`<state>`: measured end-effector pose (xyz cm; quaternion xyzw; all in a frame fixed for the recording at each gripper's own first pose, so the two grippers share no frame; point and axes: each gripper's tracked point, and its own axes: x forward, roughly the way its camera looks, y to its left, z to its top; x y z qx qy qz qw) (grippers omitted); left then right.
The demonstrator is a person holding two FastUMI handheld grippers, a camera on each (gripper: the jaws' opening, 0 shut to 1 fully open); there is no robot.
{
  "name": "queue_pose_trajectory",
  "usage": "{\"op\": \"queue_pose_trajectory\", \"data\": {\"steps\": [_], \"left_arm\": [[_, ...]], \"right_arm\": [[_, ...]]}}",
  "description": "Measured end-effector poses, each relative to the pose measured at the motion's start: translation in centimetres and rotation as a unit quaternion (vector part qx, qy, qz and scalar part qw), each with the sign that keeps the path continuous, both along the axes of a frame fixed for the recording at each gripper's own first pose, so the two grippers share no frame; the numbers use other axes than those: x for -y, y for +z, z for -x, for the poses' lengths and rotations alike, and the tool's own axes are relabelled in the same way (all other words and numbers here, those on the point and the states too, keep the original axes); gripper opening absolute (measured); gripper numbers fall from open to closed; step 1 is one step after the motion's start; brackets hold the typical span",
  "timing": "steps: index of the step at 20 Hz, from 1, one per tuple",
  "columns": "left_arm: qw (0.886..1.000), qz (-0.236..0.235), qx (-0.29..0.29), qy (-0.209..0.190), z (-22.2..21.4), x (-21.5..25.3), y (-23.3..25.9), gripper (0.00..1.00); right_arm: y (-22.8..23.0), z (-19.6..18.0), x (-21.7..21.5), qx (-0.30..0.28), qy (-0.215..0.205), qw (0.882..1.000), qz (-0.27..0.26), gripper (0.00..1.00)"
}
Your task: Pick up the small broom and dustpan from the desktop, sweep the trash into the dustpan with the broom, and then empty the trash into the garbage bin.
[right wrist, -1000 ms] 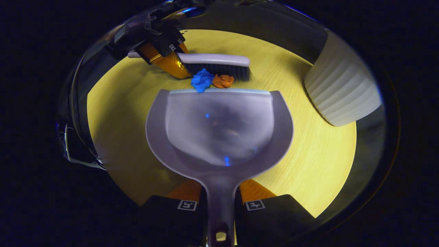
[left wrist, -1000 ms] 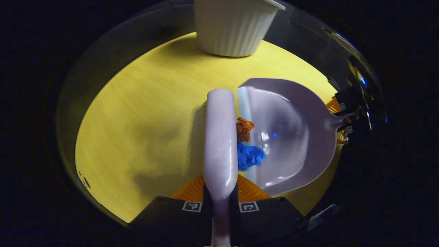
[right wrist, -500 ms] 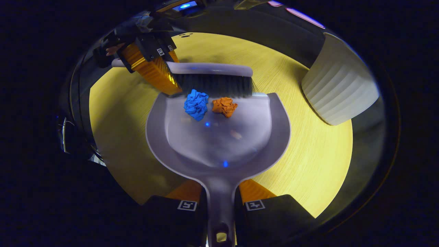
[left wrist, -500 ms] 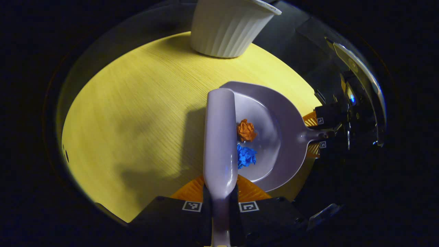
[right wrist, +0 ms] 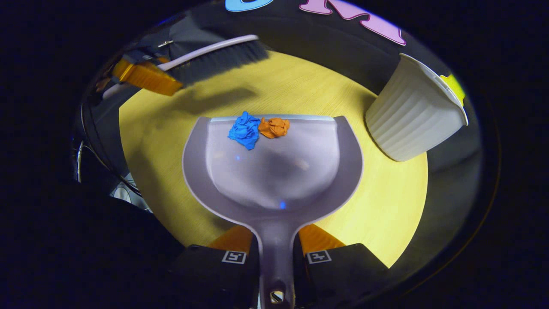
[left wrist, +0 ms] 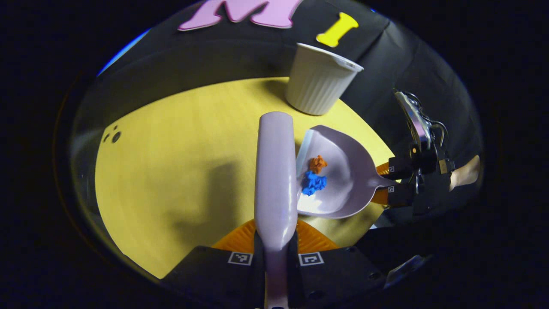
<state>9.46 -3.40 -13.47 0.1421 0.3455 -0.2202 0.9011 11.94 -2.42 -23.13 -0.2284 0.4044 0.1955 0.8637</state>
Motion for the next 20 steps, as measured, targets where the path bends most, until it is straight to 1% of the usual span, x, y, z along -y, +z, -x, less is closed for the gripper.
{"op": "queue_pose_trajectory", "data": {"steps": [2,4,6,8,10,11,12,13,15,17,20], "left_arm": [[0.999,0.004,0.021,0.031,1.8,-4.0,-1.3,0.24],[0.998,0.004,0.031,0.056,3.5,-7.7,-4.4,0.25],[0.997,0.015,0.022,0.077,5.8,-10.7,-8.5,0.24],[0.995,0.030,0.005,0.091,8.6,-12.3,-13.3,0.24],[0.995,0.037,-0.008,0.097,11.4,-12.7,-17.0,0.25],[0.994,0.038,-0.011,0.099,12.1,-12.3,-17.6,0.25],[0.994,0.041,-0.012,0.102,12.7,-12.0,-18.1,0.24],[0.993,0.046,-0.013,0.105,12.7,-11.4,-17.5,0.24],[0.992,0.057,-0.011,0.109,12.6,-10.9,-16.9,0.24],[0.992,0.061,-0.003,0.110,12.8,-10.4,-16.1,0.24],[0.992,0.065,0.007,0.112,12.7,-11.0,-14.6,0.24]], "right_arm": [[0.0,0.0,-0.2,0.004,-0.009,1.000,-0.016,0.36],[0.3,0.3,-0.3,0.013,-0.016,1.000,-0.022,0.36],[-0.1,0.2,-0.6,0.020,-0.022,0.999,-0.033,0.36],[-0.5,0.3,-1.0,0.018,-0.034,0.998,-0.052,0.36],[-0.7,0.5,-1.3,0.019,-0.049,0.997,-0.055,0.36],[-0.7,0.4,-1.6,0.024,-0.056,0.996,-0.062,0.36],[-0.9,0.6,-1.9,0.025,-0.064,0.995,-0.073,0.33],[-1.2,0.5,-2.1,0.024,-0.073,0.993,-0.085,0.36],[-1.8,0.1,-2.6,0.028,-0.088,0.990,-0.103,0.36],[-1.9,0.1,-2.5,0.038,-0.104,0.988,-0.108,0.36],[-2.1,0.5,-3.4,0.049,-0.137,0.980,-0.136,0.36]]}}
